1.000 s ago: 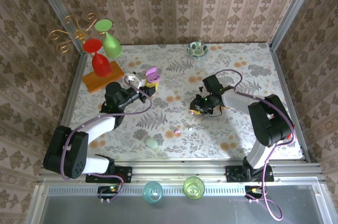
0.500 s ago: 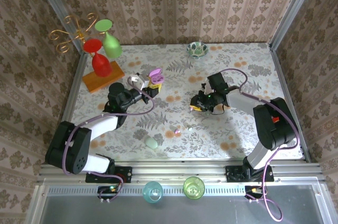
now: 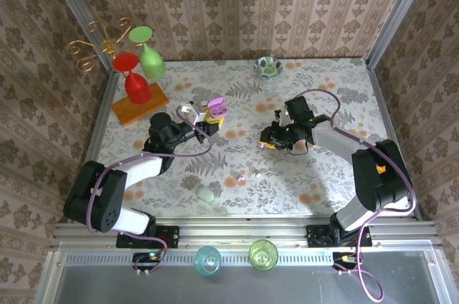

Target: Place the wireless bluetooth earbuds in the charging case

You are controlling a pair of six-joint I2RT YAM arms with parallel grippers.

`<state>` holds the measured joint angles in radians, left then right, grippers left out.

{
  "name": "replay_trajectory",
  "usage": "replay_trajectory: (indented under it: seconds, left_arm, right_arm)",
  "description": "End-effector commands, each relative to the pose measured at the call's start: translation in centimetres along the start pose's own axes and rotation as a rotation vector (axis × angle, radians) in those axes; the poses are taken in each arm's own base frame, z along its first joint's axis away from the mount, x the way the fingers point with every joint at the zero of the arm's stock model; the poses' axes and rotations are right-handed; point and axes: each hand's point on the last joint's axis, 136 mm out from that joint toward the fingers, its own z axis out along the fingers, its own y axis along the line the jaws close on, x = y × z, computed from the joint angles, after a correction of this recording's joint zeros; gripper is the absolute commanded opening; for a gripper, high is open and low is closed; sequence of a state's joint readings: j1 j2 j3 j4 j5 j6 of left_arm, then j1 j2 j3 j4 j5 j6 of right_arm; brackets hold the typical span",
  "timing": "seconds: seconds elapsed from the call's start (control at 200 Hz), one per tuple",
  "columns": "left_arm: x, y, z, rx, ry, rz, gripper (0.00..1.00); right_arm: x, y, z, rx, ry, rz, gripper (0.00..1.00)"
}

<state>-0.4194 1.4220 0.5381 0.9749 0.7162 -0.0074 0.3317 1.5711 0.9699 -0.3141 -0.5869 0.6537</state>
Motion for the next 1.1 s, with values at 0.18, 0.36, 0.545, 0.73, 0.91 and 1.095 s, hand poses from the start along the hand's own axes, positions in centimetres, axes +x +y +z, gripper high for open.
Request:
replay_trajectory:
  seconds: [0.18,0.36,0.545,0.73,0.91,1.095]
  left_arm:
    - [-0.5,-3.0,0.9,0.174,-0.017,-0.016,0.19]
    - [0.1,-4.6,1.7,0.245,0.017,-0.010,0.19]
    - [0.1,-5.3,2.1,0.293,0.016,-0.025,0.19]
    - [0.1,-5.7,2.1,0.317,0.015,-0.029,0.19]
    - [-0.5,-6.4,2.0,0.352,-0.005,-0.036,0.18]
    - [-0.4,-6.7,1.9,0.372,-0.002,-0.041,0.18]
  right_arm:
    - [-0.2,8.6,-5.2,-0.148,-0.005,-0.319,0.25]
    - [-0.5,12.5,-6.3,-0.204,-0.028,-0.410,0.25]
    - [0.2,15.0,-6.4,-0.234,-0.011,-0.491,0.25]
    - [1.0,15.3,-6.1,-0.233,0.017,-0.501,0.25]
    - [0.8,14.8,-5.4,-0.211,0.022,-0.496,0.25]
    - [0.7,14.7,-5.1,-0.210,0.021,-0.496,0.24]
